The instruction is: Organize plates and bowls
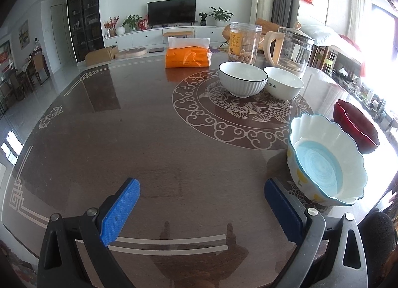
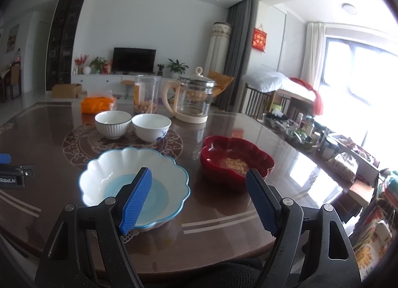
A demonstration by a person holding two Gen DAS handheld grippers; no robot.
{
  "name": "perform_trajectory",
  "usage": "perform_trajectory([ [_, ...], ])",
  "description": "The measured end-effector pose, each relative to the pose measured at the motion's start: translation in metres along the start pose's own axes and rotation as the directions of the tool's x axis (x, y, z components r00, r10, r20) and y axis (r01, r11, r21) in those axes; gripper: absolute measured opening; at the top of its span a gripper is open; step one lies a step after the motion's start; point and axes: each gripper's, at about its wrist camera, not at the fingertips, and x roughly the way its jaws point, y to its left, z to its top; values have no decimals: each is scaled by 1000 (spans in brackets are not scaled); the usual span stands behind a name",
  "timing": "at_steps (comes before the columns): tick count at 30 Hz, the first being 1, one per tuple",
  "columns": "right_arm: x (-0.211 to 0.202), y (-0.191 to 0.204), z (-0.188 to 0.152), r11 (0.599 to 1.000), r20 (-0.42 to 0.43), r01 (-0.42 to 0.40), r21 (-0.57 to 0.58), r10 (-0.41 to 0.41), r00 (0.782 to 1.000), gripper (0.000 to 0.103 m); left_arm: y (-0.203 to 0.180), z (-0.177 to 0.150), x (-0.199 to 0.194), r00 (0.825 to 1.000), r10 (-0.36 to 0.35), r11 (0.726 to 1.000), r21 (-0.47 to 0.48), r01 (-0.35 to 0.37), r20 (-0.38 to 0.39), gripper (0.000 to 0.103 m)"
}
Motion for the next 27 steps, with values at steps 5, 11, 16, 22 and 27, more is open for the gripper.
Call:
perform_trajectory([
  [5,0,-9,7,999,-7,-44,16,44,999,81,5,8,-1,1000,20,999,25,-20,19,100],
  [11,12,-21,25,995,-63,-103,7,103,993,81,10,25,3,999,26,998,53,-27,27,100],
  [16,31,-35,48,981,-137,-183,70,191,972,81,14,44,8,1000,-17,999,48,16,22,100],
  [22,65,-43,73,933,-243,-299,199,342,908,81,15,81,23,996,-90,995,45,90,-17,100],
  [27,110,-45,96,859,-303,-364,359,477,825,81,18,112,43,992,-111,994,14,112,-56,100],
])
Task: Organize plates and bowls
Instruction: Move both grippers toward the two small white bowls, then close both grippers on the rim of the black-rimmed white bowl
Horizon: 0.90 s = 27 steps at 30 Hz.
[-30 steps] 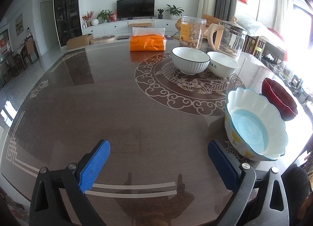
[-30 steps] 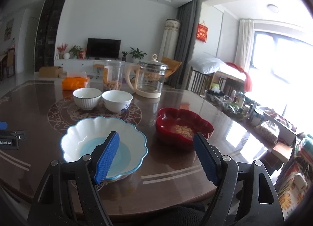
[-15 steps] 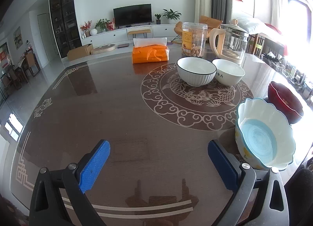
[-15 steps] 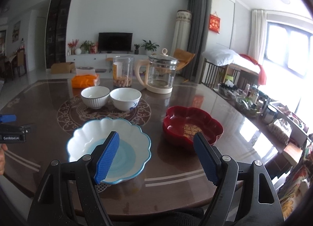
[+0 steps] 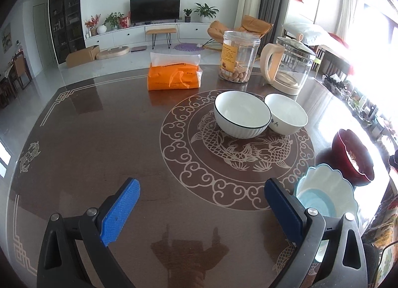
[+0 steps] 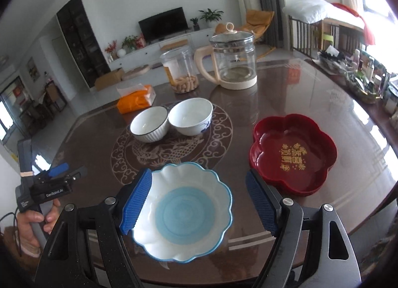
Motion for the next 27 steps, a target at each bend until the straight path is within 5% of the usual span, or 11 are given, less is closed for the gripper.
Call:
perform_trajectory([
  [5,44,-26,35,989,-84,-15,146,27,996,81,-12,44,10,997,-76,997,9,76,11,100],
  [12,99,-44,59,971,-182,-3,240,48,982,81,-70,136,87,970,-193,974,90,208,-145,100],
  [15,117,-44,70,964,-188,-11,265,63,980,80,-94,170,127,968,-179,974,106,200,-175,97],
  [17,126,-42,76,963,-191,-9,270,63,980,80,-105,185,148,970,-134,972,162,168,-205,81],
  [20,134,-36,80,963,-209,-32,267,90,974,80,-95,191,157,971,-116,973,174,154,-208,76],
  [27,174,7,82,923,-297,-190,334,294,908,80,-26,171,173,971,-57,995,63,74,-230,73],
])
